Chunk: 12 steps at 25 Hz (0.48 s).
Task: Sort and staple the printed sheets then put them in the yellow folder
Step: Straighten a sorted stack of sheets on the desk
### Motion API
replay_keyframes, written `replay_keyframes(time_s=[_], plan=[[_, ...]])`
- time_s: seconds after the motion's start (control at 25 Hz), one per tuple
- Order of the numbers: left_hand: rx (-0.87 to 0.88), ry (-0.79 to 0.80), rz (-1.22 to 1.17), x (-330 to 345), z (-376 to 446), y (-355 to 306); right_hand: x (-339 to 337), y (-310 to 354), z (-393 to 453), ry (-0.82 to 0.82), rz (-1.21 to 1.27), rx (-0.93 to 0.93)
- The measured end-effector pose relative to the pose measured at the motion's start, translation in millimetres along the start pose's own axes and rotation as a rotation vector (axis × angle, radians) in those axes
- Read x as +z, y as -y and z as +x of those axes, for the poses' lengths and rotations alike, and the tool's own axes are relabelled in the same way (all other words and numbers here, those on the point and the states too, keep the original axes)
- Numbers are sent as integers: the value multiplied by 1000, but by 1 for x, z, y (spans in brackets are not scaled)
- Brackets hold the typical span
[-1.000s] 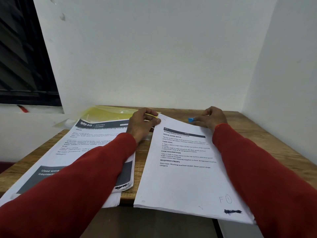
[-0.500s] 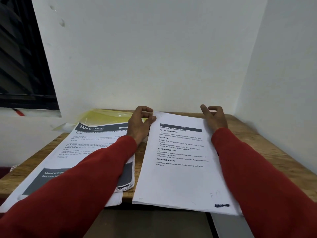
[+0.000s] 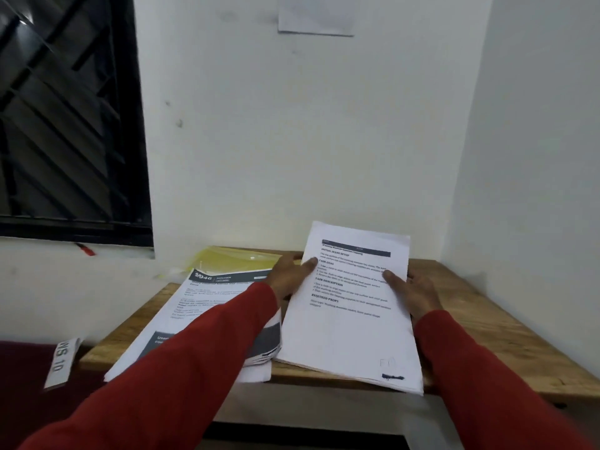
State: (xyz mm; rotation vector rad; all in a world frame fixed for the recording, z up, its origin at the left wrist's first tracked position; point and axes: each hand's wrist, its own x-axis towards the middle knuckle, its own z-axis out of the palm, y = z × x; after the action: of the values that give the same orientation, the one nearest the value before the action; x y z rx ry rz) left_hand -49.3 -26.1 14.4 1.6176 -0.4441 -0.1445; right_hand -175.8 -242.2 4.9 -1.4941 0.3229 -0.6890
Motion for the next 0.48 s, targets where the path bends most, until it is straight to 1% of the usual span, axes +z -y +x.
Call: replay_keyframes(time_s=[0.04,0.08,0.24,0.32,0.4,0.48], plan=[[35,66,-6,-4,-10,3,5,4,-6,3,16,5],[74,76,-9,-9,-21,5,13,9,-12,23,23,14],[142,-98,-37,-46,-45,-12,51,43,-17,124,40,17],[127,-118,-65,-72,-51,-28,72,63,-19,156,37,-11],[83,-90,-58,-99,-56,-41,93,77,-21,178,35,-42],[35,-87,-70,-123,-60,-52,113,81,-23,210,39,-35]])
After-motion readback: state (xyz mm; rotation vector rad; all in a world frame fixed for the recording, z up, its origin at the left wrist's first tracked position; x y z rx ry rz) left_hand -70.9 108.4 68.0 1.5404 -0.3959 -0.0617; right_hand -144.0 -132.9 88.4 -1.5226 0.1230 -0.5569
